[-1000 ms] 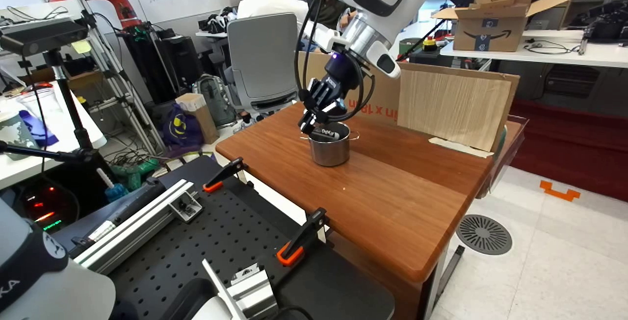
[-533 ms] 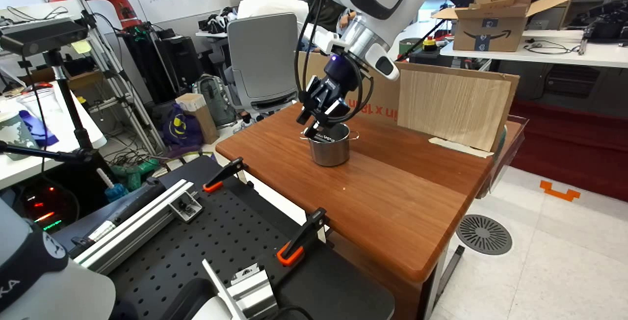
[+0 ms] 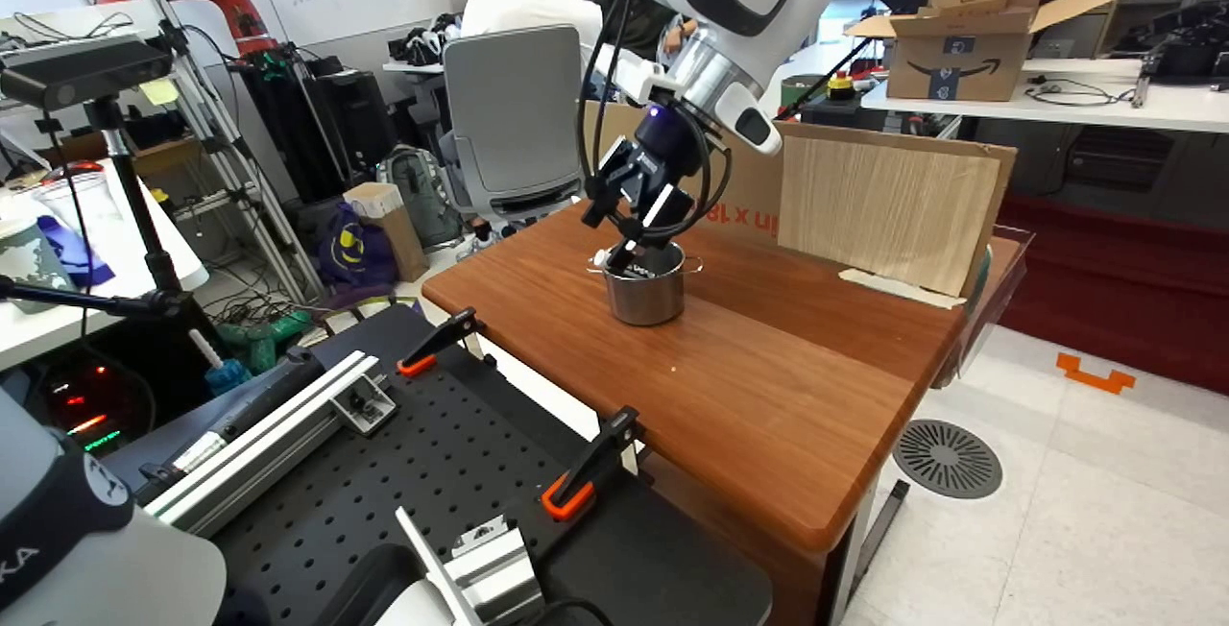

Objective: Pick the marker and put it in the pot

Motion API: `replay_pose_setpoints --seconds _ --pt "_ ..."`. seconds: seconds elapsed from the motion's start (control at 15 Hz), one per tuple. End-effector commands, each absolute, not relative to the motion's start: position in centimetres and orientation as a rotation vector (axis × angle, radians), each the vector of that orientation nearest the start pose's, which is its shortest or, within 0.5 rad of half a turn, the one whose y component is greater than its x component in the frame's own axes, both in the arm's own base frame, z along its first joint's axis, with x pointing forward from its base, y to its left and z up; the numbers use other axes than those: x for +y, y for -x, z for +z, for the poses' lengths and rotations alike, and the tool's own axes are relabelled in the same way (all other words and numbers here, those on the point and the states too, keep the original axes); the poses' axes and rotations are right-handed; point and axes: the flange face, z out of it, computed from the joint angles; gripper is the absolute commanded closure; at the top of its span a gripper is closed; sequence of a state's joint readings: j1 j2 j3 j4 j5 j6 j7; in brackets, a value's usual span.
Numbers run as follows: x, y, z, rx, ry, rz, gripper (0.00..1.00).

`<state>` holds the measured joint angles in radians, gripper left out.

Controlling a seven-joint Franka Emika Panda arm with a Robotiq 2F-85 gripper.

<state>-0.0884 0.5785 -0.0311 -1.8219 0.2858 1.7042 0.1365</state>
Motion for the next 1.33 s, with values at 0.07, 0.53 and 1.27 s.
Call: replay_pose_setpoints --seconds 0.07,0.53,1.27 --pt "-3.9 -56.3 20.5 0.517 2.668 0.986 0.0" --pt "-2.7 -55.0 26.0 0.433 2.722 0.826 0.0" --pt "-2.4 -54.7 27.3 0.428 2.748 0.792 0.0"
